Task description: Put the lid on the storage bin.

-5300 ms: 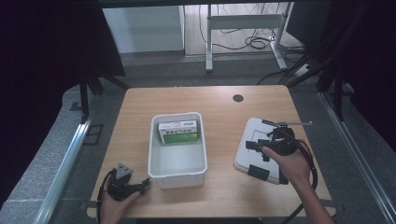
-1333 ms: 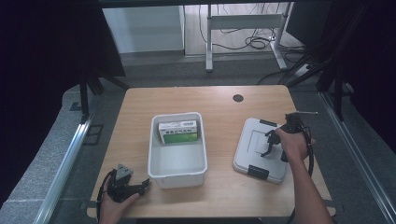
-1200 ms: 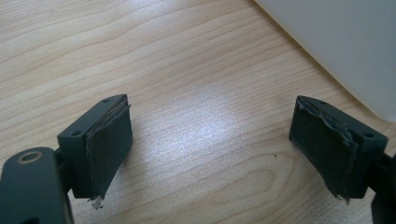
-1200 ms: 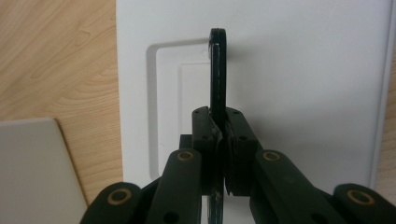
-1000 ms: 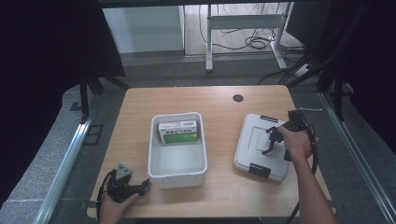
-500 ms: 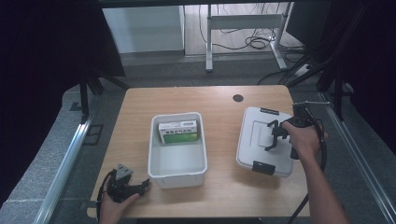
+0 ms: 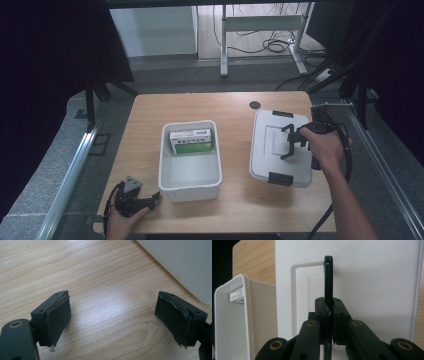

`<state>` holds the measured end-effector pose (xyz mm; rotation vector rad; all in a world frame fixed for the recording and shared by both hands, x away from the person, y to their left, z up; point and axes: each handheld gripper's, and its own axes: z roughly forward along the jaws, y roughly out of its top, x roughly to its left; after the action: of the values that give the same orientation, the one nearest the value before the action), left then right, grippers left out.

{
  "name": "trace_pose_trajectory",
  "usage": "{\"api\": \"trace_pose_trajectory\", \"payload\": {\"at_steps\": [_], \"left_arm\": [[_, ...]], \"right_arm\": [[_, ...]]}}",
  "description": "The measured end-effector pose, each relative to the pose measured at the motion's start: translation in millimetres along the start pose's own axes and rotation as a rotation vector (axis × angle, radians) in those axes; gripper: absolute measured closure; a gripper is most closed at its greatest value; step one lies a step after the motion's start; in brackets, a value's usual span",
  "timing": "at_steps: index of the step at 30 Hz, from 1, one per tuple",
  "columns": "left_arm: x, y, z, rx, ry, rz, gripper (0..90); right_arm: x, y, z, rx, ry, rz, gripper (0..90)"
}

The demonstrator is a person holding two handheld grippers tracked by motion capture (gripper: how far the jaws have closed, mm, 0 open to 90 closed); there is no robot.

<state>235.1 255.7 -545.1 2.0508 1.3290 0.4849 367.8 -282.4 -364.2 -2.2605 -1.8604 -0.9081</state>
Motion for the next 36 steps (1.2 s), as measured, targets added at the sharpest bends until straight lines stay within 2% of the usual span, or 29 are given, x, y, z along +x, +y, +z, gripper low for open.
{"api": "trace_pose_trajectory", "payload": {"at_steps": [12,19,36], "left_arm": [[0.2,0.1,0.0,0.0,0.0,0.003,13.3],[0.3,0.1,0.0,0.001,0.0,0.003,13.3],[0.3,0.0,-0.2,0.002,-0.003,0.006,13.2]], "right_arm": [[7.2,-2.2,-11.1,-0.008,0.01,-0.025,84.8],[25.6,-6.3,-16.9,-0.002,0.036,-0.08,84.8],[49.9,-6.2,-21.6,-0.002,0.052,-0.113,84.8]]}}
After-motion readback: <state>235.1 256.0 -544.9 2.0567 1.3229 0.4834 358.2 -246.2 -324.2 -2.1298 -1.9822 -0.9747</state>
